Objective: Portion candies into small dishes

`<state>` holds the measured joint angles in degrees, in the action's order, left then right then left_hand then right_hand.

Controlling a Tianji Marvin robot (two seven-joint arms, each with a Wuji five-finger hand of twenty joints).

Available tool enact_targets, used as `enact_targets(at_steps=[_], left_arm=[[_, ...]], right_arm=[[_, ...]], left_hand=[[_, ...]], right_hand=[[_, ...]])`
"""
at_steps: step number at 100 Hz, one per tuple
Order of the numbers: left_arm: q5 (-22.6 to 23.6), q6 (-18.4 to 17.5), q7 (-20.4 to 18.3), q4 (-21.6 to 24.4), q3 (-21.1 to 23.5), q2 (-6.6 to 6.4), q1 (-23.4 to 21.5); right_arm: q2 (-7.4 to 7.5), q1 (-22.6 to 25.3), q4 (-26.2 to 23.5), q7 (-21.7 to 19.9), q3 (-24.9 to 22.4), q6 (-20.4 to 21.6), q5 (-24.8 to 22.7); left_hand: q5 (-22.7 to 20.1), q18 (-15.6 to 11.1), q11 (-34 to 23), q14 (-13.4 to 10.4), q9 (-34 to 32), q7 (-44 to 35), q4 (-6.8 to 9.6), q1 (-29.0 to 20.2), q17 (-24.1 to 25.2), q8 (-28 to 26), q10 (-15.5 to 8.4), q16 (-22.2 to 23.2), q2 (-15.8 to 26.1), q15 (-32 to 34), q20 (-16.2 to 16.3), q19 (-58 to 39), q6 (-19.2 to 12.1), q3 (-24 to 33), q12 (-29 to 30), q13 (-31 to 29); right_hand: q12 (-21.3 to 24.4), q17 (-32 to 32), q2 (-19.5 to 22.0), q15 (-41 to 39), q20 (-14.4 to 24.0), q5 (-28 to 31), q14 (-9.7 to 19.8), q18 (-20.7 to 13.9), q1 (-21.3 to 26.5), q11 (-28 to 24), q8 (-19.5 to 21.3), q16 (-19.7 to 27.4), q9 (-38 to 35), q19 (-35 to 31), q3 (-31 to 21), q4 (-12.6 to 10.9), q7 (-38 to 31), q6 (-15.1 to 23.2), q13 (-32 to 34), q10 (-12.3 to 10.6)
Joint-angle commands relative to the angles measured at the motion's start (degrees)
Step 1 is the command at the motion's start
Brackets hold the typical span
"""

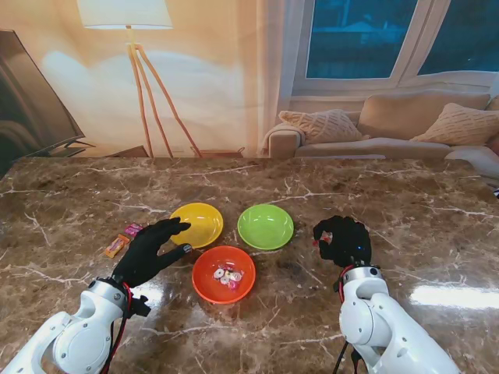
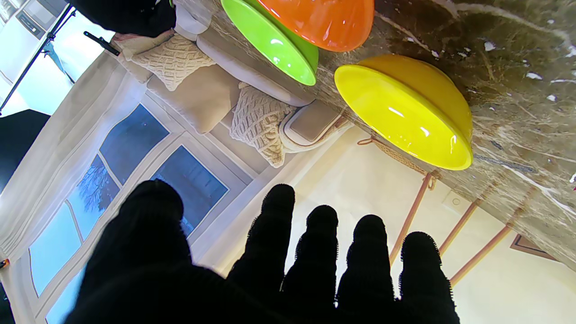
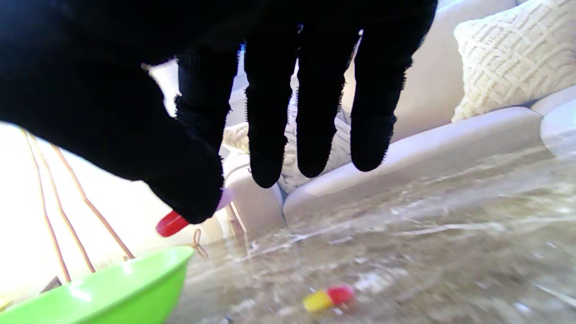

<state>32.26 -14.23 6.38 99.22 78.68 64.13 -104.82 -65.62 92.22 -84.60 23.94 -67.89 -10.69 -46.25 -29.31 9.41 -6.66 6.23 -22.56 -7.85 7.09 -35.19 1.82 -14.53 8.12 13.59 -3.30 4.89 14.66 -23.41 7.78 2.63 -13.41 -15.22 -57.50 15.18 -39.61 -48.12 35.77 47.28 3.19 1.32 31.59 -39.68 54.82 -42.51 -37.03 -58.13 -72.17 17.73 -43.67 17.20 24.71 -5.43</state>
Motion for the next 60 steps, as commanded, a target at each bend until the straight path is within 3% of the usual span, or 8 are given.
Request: enact_targets(at_steps=[1, 21, 60], left_arm=[[0.1, 0.0, 0.1, 0.1, 0.0, 0.05, -0.4], [0.1, -0.1, 0.1, 0.1, 0.2, 0.06, -0.5], [-0.2, -0.1, -0.1, 0.0, 0.4, 0.06, -0.4]], right_arm=[[-0.56, -1.2, -1.3, -0.9, 0.8, 0.1, 0.4], [-1.41, -5.7, 0.3, -0.9, 5.0, -0.3, 3.3], [-3.99, -16.1, 10.9, 0.3, 14.2, -0.4, 10.1]], left_hand=[[-0.6, 0.6, 1.0, -0.4, -0.8, -0.1, 0.48, 1.2, 0.7, -1.1, 0.4, -0.6, 2.7, -0.9, 0.0, 1.8, -0.9, -1.5, 0.1, -0.1], [-0.6, 0.6, 0.9, -0.4, -0.8, -0.1, 0.48, 1.2, 0.7, -1.1, 0.4, -0.6, 2.7, -0.8, 0.1, 1.9, -0.7, -1.5, 0.1, -0.1], [-0.7, 0.5, 0.9, -0.4, -0.9, -0.1, 0.46, 1.2, 0.6, -1.1, 0.4, -0.6, 2.7, -0.8, 0.1, 2.1, -0.8, -1.5, 0.1, -0.1]], right_hand=[[0.1, -0.7, 1.9, -0.5, 1.7, 5.7, 0.8, -0.9, 1.0, -0.2, 3.0, 0.9, -0.4, 0.7, 0.0, 1.1, -6.0, 0.0, -1.0, -0.6], [0.0, -0.5, 1.7, -0.2, 1.6, 5.7, 0.7, -0.8, 0.9, 0.0, 2.8, 1.0, -0.7, 0.9, 0.0, 1.1, -5.9, 0.0, -0.4, -0.5], [-0.2, -0.6, 0.7, 0.0, 1.6, 5.9, 0.5, -0.4, 1.0, 0.5, 1.2, 1.0, -0.5, 1.2, 0.2, 0.9, -5.6, -0.3, -0.5, -0.4]])
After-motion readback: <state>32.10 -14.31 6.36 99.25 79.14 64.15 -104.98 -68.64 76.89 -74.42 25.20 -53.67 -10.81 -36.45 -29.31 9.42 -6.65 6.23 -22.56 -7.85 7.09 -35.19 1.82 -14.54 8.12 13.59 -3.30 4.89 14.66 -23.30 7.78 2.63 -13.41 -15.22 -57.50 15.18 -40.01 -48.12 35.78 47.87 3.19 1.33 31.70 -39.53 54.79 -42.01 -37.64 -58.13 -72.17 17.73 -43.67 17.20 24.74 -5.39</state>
